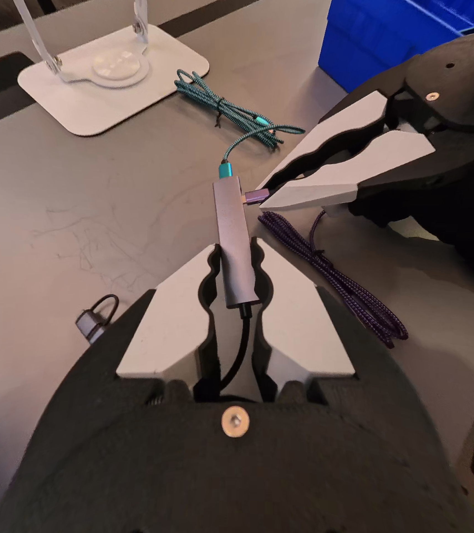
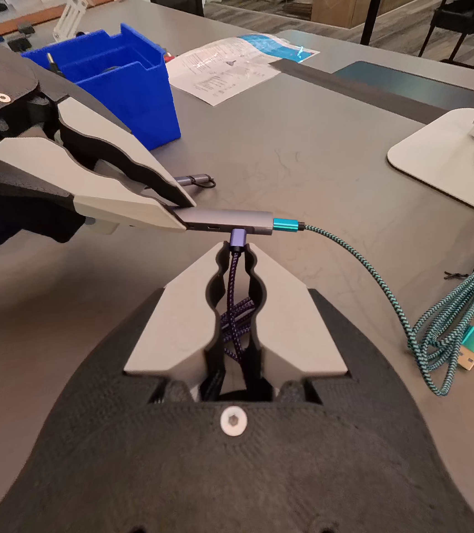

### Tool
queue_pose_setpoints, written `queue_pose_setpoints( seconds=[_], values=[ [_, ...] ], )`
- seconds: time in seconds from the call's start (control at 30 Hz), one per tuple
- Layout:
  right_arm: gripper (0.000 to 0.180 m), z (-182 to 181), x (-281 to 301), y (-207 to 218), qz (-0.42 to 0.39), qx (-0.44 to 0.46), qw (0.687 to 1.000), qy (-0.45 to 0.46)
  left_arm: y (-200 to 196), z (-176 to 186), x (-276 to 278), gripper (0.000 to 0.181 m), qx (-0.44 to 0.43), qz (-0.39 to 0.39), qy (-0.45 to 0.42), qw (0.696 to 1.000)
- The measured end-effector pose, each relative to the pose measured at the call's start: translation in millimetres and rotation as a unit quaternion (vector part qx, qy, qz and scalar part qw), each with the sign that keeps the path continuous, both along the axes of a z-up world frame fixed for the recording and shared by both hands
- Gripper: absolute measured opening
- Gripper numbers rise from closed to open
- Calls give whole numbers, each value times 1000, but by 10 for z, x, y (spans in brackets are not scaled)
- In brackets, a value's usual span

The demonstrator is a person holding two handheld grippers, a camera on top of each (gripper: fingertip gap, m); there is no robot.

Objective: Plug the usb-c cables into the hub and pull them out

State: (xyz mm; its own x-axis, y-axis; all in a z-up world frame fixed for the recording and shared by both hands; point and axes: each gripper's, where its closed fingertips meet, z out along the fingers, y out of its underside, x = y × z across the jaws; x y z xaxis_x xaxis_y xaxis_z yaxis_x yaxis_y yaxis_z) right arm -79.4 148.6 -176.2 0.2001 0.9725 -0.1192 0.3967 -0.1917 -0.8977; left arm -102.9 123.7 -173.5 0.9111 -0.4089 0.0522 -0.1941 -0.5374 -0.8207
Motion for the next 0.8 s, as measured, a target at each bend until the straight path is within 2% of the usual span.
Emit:
queue_pose_setpoints(
  seconds=[0.27, 0.8],
  values=[
    [8, 84, 18, 9, 5, -16, 999, 28, 19, 136, 39, 19, 44, -16, 19, 999],
    [7, 290, 40, -1, 8, 14, 997, 70, 11, 134, 107, 21, 14, -35, -42, 998]
  ],
)
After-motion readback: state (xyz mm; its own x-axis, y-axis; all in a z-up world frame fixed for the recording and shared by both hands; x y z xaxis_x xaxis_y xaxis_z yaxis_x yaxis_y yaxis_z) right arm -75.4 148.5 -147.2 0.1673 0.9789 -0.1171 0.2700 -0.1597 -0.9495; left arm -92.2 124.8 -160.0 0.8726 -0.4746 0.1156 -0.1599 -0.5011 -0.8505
